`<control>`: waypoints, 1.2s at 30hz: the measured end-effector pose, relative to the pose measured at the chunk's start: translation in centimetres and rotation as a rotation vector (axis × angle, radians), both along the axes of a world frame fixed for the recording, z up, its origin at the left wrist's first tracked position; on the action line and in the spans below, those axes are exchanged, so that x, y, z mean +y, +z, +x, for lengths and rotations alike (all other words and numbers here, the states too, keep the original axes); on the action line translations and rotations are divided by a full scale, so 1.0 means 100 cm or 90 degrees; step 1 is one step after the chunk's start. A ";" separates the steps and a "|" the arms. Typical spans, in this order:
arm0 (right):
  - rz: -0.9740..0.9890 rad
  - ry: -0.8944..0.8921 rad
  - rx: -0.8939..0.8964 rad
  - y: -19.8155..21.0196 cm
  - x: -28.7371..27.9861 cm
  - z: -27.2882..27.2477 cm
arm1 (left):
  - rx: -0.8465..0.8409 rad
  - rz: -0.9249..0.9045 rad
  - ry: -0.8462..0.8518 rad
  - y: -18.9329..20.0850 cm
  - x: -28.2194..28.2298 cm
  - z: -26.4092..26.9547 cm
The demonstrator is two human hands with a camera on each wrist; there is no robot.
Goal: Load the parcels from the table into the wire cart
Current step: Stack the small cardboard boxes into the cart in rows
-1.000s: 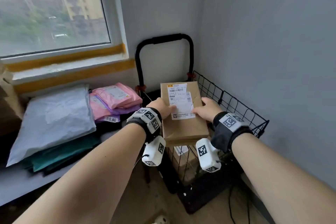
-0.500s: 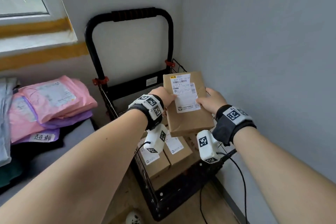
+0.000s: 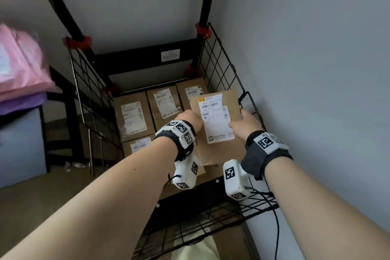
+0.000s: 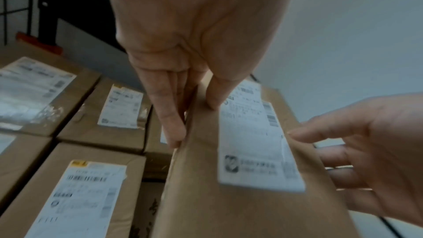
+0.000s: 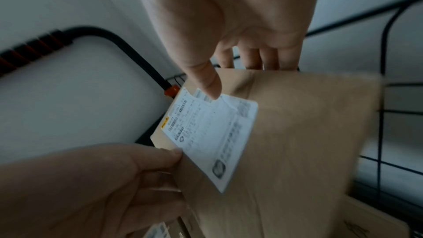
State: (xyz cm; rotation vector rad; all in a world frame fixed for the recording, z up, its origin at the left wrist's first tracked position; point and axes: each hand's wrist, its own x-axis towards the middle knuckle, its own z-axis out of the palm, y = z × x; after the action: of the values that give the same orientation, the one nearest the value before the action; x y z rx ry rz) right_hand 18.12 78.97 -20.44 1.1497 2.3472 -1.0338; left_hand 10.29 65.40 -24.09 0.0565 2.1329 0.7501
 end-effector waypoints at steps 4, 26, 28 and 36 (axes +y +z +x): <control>-0.042 0.004 -0.057 -0.047 0.007 -0.011 | -0.036 -0.055 0.017 -0.049 0.003 0.004; 0.027 0.048 -0.272 -0.146 0.021 -0.039 | -0.144 -0.121 0.049 -0.154 0.022 0.019; 0.016 0.048 -0.269 -0.155 0.024 -0.044 | -0.131 -0.115 0.055 -0.164 0.022 0.016; 0.004 0.007 -0.198 -0.181 0.032 -0.047 | -0.063 -0.061 0.113 -0.182 0.016 0.007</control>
State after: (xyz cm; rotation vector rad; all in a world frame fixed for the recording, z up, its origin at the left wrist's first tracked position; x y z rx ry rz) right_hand 13.37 82.14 -38.56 1.2019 2.1108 -0.7787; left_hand 11.04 67.02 -42.26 -0.2195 2.0942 0.7364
